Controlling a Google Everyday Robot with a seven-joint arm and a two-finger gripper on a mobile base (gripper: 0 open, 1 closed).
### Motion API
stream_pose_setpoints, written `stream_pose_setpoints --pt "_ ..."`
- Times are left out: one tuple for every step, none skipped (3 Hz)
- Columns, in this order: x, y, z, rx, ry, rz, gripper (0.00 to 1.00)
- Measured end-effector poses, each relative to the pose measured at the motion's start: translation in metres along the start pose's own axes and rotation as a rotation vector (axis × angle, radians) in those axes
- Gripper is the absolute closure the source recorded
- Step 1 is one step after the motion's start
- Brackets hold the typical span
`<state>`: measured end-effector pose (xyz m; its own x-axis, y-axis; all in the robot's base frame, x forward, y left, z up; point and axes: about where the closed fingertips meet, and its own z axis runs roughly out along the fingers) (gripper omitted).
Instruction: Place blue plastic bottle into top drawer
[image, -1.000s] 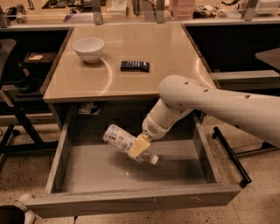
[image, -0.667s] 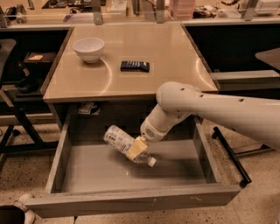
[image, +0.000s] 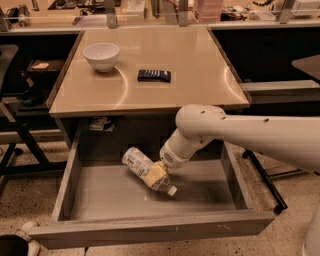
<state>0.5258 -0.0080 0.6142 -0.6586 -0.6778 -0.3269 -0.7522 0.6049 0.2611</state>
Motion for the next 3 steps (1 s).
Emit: stream_pose_setpoints --pt "0.0000 0.0000 0.0004 0.000 0.000 0.003 1.00" --pt "0.0000 0.0000 0.0004 0.000 0.000 0.003 0.82" --pt "0.0000 0.0000 0.0004 0.000 0.000 0.003 0.59"
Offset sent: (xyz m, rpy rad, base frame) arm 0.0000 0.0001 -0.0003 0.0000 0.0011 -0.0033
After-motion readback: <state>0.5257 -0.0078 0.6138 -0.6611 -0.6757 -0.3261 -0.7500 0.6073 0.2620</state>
